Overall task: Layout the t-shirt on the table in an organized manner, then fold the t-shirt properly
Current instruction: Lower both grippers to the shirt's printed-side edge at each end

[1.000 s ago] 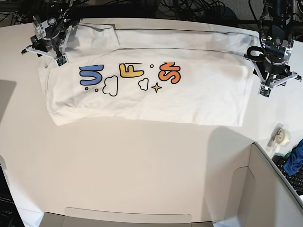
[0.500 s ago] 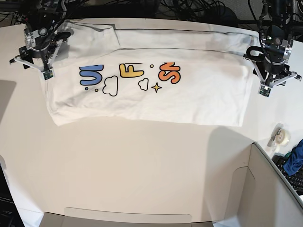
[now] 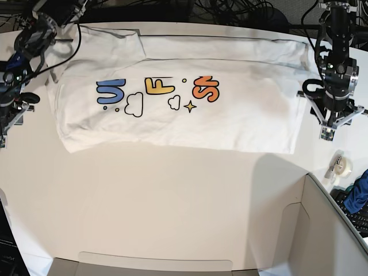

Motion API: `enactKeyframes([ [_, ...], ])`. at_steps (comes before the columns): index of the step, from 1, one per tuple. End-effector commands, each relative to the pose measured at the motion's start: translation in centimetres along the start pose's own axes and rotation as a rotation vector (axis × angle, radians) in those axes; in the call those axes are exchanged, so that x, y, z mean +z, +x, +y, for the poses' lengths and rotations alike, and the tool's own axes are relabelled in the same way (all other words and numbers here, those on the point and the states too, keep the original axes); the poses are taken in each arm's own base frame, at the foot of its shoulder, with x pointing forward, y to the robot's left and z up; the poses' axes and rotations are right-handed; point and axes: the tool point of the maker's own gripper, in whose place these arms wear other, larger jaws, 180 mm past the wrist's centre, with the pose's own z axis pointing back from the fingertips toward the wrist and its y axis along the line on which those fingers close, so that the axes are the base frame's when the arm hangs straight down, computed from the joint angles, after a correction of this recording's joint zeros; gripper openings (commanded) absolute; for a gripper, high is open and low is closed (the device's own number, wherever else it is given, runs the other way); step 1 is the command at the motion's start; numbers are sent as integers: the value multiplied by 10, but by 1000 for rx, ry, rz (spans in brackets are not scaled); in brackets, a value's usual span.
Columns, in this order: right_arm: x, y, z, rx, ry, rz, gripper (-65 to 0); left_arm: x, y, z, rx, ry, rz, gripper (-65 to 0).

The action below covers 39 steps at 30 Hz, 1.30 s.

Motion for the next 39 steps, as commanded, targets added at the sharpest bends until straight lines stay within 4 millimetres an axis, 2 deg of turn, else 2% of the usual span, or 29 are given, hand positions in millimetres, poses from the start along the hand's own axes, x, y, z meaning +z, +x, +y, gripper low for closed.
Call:
enactKeyframes([
  [1, -4, 12, -7, -9, -18, -20, -241, -4, 12, 14, 30, 24, -17, -414],
  [5, -34, 23, 19, -69, 100, 3, -229, -33, 29, 20, 181, -62, 4, -386],
  [7, -50, 25, 42, -116, 205, 19, -228, -48, 29, 20, 261, -116, 27, -385],
  [9, -64, 25, 54, -152, 281, 35, -228, -58, 30, 31, 384, -155, 31, -384],
  [12, -82, 20, 76, -274, 414, 66, -228, -71, 28, 44, 571, -238, 29, -384],
  [17, -101, 14, 92, -428, 558, 102, -229, -90, 9, 58, 784, -342, 42, -384],
  [21, -105, 12, 98, -470, 614, 106, -229, -102, -4, 56, 887, -405, 55, -384],
  [24, -104, 13, 98, -474, 618, 100, -229, -107, -11, 46, 955, -453, 76, -384],
  [30, -103, 13, 100, -474, 622, 100, -229, -113, -7, 26, 1086, -569, 71, -384],
  [34, -103, 13, 103, -473, 626, 102, -229, -118, -5, 20, 1123, -593, 85, -384],
  [39, -102, 12, 104, -473, 628, 105, -230, -123, 4, 2, 1155, -638, 95, -384],
])
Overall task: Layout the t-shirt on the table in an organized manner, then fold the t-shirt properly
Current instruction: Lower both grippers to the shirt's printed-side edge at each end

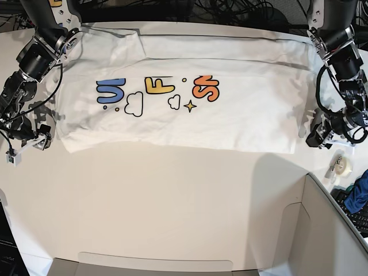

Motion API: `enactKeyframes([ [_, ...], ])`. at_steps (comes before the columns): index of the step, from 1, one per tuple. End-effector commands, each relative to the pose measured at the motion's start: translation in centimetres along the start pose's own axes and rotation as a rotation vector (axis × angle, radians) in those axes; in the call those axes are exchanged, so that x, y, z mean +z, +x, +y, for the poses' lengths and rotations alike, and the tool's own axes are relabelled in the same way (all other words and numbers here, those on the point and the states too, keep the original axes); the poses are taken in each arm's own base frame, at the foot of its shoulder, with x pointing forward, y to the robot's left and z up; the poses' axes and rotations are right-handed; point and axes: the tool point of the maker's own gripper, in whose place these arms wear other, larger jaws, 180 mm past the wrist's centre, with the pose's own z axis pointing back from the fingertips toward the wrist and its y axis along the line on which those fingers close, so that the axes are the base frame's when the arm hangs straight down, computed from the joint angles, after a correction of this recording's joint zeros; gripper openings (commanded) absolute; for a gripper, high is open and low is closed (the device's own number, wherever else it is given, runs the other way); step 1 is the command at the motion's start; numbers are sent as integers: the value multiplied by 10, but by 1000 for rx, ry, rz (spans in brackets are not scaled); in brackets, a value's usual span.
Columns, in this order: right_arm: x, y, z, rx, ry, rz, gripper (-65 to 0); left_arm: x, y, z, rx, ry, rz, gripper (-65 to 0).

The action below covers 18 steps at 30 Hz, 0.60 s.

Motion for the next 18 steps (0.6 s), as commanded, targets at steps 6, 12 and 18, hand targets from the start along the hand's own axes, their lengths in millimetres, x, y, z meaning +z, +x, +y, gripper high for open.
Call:
enactKeyframes([
  [6, 7, 23, 2, 2, 4, -65, -230, -5, 12, -21, -13, -51, -36, -384],
  [12, 5, 17, 4, 2, 6, -56, -230, -11, 12, -32, -11, -75, -38, -384],
  [18, 18, 25, 9, 34, -16, -108, -230, -20, 10, -39, -62, -59, -38, -384],
])
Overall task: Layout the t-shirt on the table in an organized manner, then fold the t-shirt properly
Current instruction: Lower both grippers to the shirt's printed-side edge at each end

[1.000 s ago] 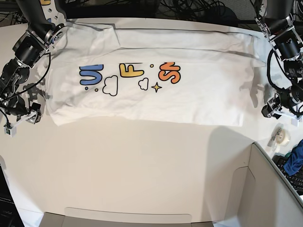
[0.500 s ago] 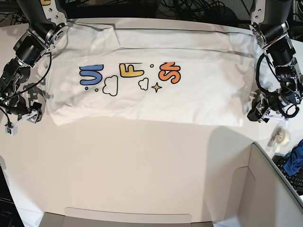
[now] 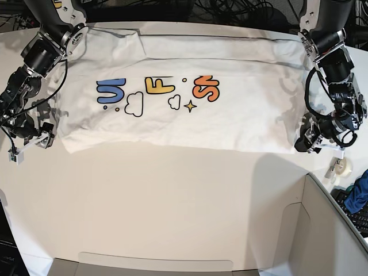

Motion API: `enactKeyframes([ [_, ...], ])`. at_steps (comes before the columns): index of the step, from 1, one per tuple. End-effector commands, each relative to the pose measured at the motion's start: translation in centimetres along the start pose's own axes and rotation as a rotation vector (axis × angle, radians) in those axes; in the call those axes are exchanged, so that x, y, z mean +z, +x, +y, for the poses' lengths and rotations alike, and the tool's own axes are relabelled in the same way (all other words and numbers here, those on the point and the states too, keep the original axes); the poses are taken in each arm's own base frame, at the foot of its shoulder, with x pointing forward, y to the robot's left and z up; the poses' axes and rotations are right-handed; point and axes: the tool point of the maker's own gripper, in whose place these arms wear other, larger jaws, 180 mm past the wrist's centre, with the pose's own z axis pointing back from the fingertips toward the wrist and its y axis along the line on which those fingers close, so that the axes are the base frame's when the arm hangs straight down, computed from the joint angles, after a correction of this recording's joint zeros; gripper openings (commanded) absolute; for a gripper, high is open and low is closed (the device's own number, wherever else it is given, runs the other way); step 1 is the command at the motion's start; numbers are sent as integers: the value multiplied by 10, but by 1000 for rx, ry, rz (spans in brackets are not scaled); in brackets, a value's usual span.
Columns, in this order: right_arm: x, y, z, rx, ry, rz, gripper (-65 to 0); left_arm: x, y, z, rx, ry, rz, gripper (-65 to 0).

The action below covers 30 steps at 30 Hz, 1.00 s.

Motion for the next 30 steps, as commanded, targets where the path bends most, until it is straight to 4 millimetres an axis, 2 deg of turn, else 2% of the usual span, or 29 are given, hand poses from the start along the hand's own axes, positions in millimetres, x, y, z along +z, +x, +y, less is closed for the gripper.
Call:
enactKeyframes([
  [1, 10, 26, -3, 10, -11, -78, -230, 1, 20, -15, -56, -14, -43, -384],
  [6, 13, 28, -4, 16, -18, -88, -230, -8, 13, -21, -100, -5, -19, -384],
  [10, 13, 27, -5, 17, -20, -85, -230, -12, 16, -32, -106, -27, -25, -384],
  [16, 13, 22, -7, 19, -24, -76, -230, -13, 15, -35, -105, -33, -20, -385],
  [21, 12, 21, -7, 18, -24, -75, -230, -17, 9, -36, -103, -36, -9, -385],
  [26, 12, 21, -6, 17, -21, -75, -230, -27, -7, -41, -165, -19, 53, -385],
  [30, 12, 21, -6, 17, -21, -75, -230, -28, -8, -41, -170, -18, 57, -387],
])
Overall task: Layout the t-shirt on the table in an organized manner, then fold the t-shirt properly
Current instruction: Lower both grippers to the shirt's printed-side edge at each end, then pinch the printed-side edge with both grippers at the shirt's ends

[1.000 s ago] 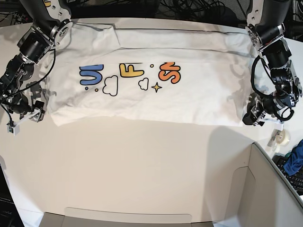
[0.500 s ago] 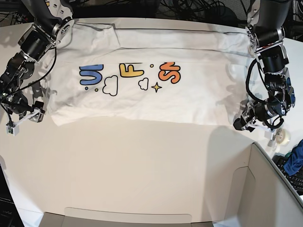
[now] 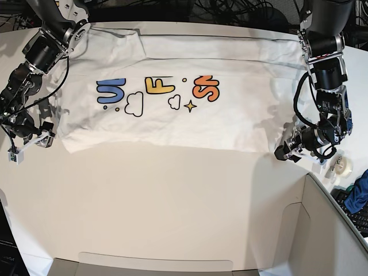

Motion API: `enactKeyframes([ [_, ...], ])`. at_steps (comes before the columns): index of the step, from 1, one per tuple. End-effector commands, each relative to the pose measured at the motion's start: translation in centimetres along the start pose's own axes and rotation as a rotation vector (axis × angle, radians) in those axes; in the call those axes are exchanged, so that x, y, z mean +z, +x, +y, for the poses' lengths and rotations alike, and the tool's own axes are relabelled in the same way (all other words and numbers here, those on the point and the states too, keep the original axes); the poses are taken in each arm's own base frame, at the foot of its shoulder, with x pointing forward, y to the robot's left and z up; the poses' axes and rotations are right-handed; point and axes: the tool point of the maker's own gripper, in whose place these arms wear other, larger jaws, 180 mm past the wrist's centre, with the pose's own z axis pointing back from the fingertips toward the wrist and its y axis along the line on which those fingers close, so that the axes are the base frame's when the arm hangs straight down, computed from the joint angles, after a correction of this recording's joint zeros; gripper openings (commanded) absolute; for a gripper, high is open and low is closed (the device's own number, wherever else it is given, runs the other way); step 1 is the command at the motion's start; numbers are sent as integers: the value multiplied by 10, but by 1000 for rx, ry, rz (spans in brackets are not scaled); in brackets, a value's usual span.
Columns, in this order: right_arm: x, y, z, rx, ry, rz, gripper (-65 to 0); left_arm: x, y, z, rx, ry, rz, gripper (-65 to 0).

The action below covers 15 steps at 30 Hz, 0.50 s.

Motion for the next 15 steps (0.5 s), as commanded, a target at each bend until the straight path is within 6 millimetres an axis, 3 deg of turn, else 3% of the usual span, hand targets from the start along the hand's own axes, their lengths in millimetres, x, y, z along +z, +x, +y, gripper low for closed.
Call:
enactKeyframes([
  [1, 8, 23, -4, 1, -6, -68, -230, 5, 11, -2, -23, 8, -7, -391],
  [4, 8, 23, -4, 1, -6, -68, -230, 6, 11, -1, -24, 11, -7, -453],
  [10, 7, 21, -4, 1, -6, -63, -230, 6, 10, 0, -27, 13, -5, -650],
  [15, 5, 23, 2, 38, 1, -52, -229, 6, 5, 4, -23, 21, 4, -650],
])
